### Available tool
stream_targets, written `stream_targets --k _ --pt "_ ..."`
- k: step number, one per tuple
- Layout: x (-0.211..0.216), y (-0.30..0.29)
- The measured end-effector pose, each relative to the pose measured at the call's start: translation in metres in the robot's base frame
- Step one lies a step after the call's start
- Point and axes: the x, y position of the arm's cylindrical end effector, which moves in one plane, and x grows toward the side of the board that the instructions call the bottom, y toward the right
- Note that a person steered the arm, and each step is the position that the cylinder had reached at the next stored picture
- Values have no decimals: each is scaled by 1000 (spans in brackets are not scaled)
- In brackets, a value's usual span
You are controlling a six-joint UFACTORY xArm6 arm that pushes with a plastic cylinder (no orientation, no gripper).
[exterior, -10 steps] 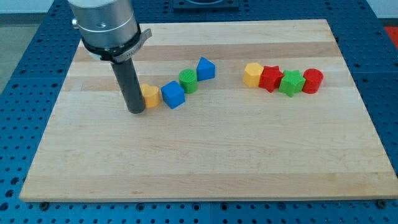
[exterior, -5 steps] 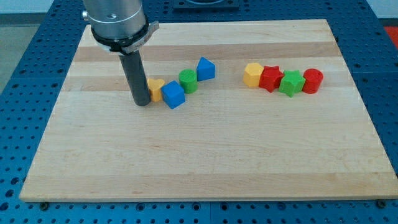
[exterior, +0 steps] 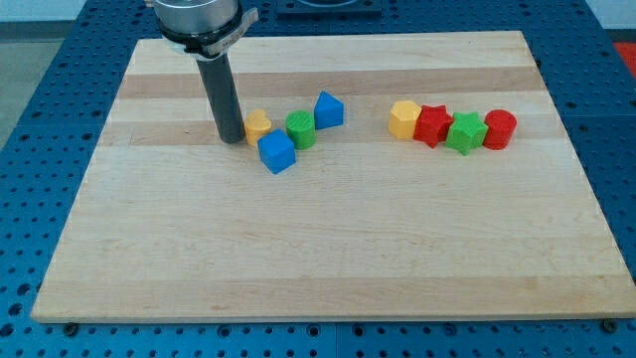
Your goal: Move the yellow heart closer to the green circle
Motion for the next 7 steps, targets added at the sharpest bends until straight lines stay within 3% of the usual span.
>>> stream_targets --k 4,6,7 --pt "-1 12" --pt "-81 9" --pt "-92 9"
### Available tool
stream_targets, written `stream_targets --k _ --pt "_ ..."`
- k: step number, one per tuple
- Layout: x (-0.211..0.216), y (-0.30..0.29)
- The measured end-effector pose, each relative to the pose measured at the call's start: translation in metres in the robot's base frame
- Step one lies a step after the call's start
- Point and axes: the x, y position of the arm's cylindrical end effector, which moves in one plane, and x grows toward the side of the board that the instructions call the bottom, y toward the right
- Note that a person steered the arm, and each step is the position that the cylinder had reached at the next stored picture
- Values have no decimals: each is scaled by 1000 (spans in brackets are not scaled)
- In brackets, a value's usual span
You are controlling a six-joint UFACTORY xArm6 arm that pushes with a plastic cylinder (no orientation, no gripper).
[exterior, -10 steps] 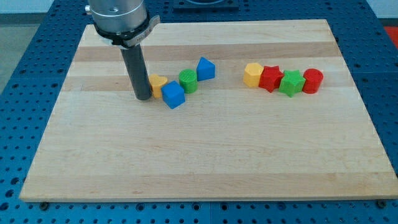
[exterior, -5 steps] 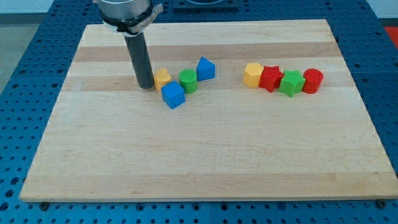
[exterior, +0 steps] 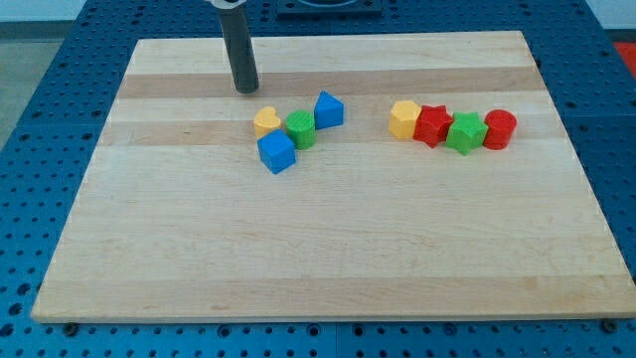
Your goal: Move the yellow heart closer to the green circle
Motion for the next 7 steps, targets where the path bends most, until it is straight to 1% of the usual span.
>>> stream_targets --k 1,4,7 --pt "3 0" --pt "29 8" --pt "38 21"
